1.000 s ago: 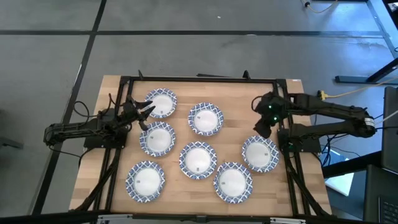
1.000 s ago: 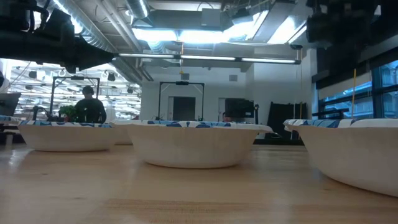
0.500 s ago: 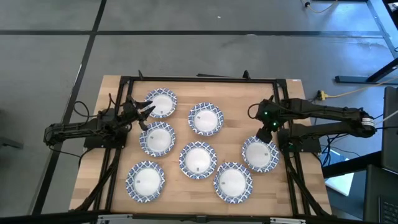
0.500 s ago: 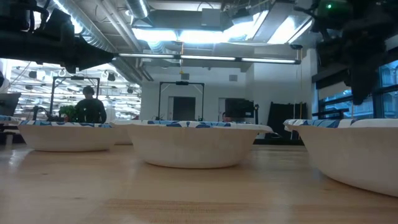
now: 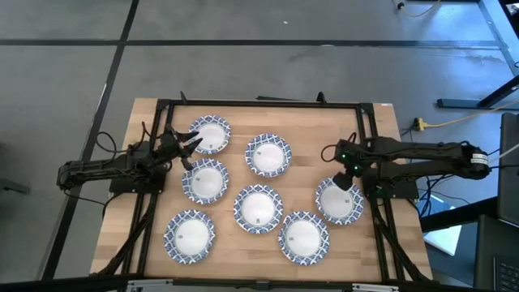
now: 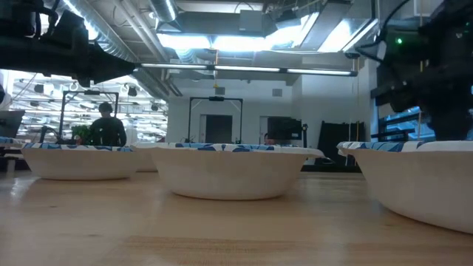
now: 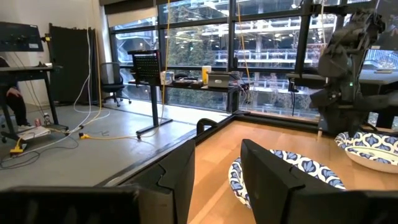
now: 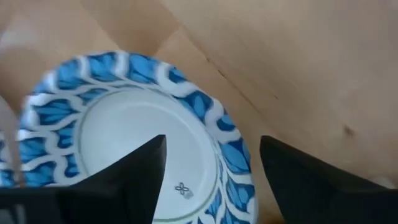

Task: Nest bowls inside each other
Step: Stack the bowl on top of the bowl on the table

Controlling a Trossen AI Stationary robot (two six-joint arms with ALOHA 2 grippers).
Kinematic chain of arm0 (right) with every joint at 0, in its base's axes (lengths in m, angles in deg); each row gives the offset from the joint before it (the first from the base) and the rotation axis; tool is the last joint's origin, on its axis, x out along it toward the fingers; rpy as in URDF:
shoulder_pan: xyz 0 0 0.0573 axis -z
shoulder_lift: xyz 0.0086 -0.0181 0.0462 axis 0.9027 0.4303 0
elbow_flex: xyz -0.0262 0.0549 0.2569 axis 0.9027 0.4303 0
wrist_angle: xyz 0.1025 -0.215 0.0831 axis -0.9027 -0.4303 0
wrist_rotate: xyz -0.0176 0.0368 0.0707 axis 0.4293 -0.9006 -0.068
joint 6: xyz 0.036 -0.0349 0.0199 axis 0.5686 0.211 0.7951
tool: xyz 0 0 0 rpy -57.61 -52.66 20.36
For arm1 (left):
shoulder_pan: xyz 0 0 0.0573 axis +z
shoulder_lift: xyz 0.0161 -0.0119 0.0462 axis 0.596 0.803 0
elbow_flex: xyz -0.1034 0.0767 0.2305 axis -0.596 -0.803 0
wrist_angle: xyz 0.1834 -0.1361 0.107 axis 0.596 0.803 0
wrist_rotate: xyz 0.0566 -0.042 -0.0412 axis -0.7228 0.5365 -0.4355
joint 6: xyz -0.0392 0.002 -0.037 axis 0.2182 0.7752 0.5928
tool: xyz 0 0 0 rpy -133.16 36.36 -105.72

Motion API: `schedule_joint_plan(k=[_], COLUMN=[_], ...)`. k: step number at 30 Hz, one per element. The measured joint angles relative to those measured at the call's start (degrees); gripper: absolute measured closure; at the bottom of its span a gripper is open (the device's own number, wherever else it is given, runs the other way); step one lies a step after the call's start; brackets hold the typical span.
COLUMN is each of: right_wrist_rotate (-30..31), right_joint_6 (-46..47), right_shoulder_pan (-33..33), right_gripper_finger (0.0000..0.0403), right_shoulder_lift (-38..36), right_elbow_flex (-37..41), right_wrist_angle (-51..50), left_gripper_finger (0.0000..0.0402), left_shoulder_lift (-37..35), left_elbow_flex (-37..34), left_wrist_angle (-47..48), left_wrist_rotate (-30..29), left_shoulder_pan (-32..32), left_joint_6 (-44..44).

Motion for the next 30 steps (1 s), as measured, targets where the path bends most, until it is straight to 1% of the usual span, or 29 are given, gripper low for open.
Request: schedule_joint_plan(k=[3,9,12,22,30], right_wrist_rotate=[0.6,1.4,1.4,1.0,0.4], right_joint_6=[1.1,1.5,1.5,1.2,1.5], right_shoulder_pan=[0.0,0.0,0.0,0.0,0.0], right_gripper_finger=[0.0156,0.0184,0.0207,0.0303,0.0356], right_shoulder_lift=[0.0,0.1,0.1,0.1,0.1], right_elbow_flex=[1.6,1.8,1.8,1.8,1.8], right_wrist_angle=[0.9,1.9,1.9,1.8,3.2], left_gripper_finger=[0.0278,0.0278,0.0278,0.0278,0.0278], left_shoulder_lift=[0.0,0.0,0.0,0.0,0.0], left_elbow_flex=[0.0,0.0,0.0,0.0,0.0], left_wrist_angle=[0.0,0.0,0.0,0.0,0.0], left_wrist_rotate=[0.0,0.0,0.0,0.0,0.0], left_shoulder_pan=[0.0,0.0,0.0,0.0,0.0], left_joint_6=[0.0,0.0,0.0,0.1,0.1])
